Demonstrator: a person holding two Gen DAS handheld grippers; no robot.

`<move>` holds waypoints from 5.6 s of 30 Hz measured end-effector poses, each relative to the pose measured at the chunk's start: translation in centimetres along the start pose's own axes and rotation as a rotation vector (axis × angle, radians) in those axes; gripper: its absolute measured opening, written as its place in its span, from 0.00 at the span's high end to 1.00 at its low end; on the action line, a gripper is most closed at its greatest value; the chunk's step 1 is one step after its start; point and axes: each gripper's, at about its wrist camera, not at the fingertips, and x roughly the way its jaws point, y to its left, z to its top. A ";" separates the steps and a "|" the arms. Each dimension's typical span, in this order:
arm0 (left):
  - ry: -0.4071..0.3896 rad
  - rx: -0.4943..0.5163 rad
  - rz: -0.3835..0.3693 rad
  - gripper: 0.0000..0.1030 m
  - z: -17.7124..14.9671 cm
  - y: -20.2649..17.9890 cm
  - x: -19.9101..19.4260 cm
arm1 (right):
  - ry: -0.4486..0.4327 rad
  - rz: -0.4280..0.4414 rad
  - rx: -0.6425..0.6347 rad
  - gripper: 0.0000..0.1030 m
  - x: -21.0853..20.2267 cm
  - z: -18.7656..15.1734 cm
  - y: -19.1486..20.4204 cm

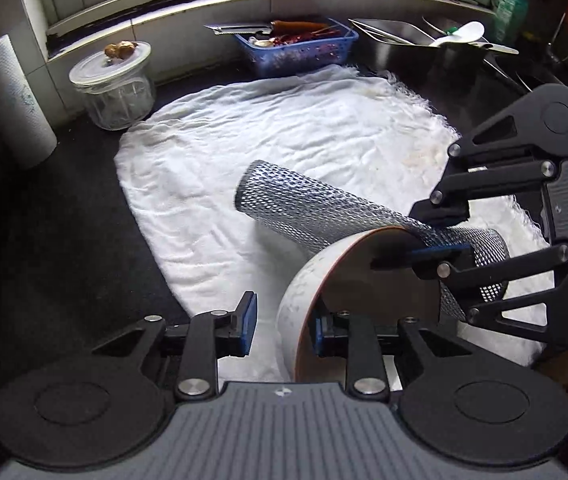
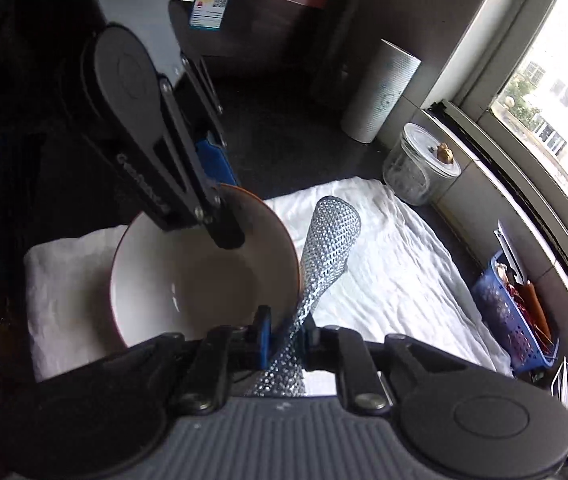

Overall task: Clean bowl
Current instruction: 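Scrub the bowl's outer wall with the grey mesh cloth while the left gripper holds the rim, then wipe the mesh cloth across the bowl's outer base while the left gripper tilts the bowl, then pull the right gripper with the mesh cloth away from the bowl, then lay the mesh cloth flat on the white cloth and open the right gripper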

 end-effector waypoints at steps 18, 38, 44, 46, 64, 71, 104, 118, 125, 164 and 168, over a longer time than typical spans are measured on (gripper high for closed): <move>-0.022 -0.077 0.048 0.80 0.3 -0.3 -0.8 | 0.031 0.007 0.177 0.90 0.1 -0.4 -1.8; 0.016 -0.296 0.054 0.76 0.5 1.2 -0.2 | 0.059 0.065 0.375 0.87 0.5 -1.2 -3.4; -0.136 -0.429 0.089 0.87 -0.7 1.2 -1.4 | 0.078 0.052 0.368 0.87 1.3 -1.2 -3.4; -0.182 -0.600 0.062 0.85 -2.0 2.1 -1.6 | 0.073 0.063 0.457 0.87 1.4 -2.1 -3.6; -0.063 -0.433 0.092 0.85 -0.4 1.8 -1.3 | 0.107 0.171 0.485 0.83 2.0 -1.5 -4.5; -0.027 -0.573 0.100 0.85 -0.4 2.4 -1.1 | 0.100 0.179 0.699 0.79 2.1 -3.7 -3.4; -0.063 -0.315 0.225 0.48 3.5 1.6 -0.6 | 0.045 0.108 0.795 0.60 -0.8 -3.6 -9.0; -0.189 -0.179 0.262 0.43 4.3 -2.4 -4.7 | 0.006 -0.022 0.903 0.29 -5.9 -4.6 -9.9; -0.126 -0.165 0.249 0.36 3.7 -3.6 -4.1 | 0.029 -0.060 0.789 0.20 -6.6 -3.6 -8.2; -0.090 -0.183 0.154 0.36 3.6 -4.2 -3.4 | 0.198 -0.172 0.770 0.62 -8.3 -9.5 -8.7; -0.092 -0.187 0.154 0.36 3.4 -4.2 -3.6 | 0.296 -0.203 0.769 0.62 -4.8 -11.6 -8.6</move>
